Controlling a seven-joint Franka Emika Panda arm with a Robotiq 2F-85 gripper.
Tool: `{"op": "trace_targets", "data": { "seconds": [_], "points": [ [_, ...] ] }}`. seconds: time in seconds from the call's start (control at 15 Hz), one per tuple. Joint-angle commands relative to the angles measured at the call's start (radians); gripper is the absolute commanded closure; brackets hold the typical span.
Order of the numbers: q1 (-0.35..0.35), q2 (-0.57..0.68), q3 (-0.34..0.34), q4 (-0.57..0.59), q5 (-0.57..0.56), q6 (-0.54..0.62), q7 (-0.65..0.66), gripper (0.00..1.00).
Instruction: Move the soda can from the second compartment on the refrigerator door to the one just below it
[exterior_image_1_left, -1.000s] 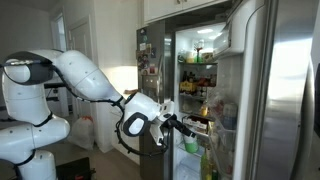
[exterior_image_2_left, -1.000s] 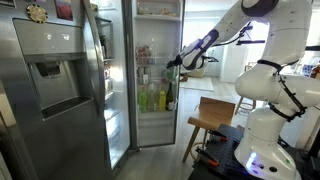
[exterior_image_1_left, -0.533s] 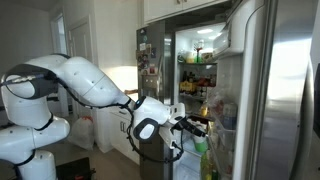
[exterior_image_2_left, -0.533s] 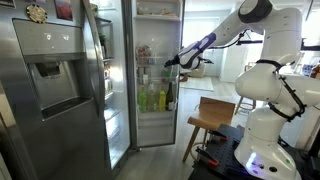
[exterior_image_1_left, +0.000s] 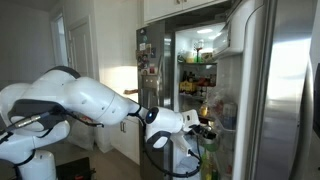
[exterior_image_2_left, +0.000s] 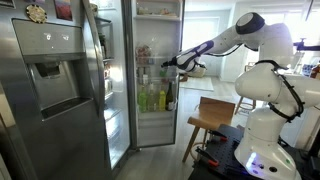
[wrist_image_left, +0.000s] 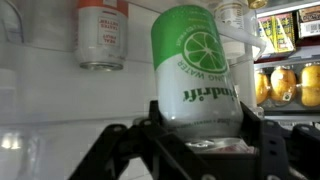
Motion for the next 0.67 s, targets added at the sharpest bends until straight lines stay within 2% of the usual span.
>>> {"op": "trace_targets", "data": {
  "seconds": [0.0,0.2,0.53,0.6],
  "points": [
    [-0.019,0.178,0.08,0.105,-0.051,0.018,-0.114,0.52],
    [-0.032,0.338,0.14,0.187,-0.107,0.005,-0.215,0.52],
    [-0.066,0.551,0.229,0.224,-0.188,0.005,-0.359,0.52],
    [-0.053,0.43,0.164,0.192,-0.243,0.005,-0.193,0.27]
  ]
}}
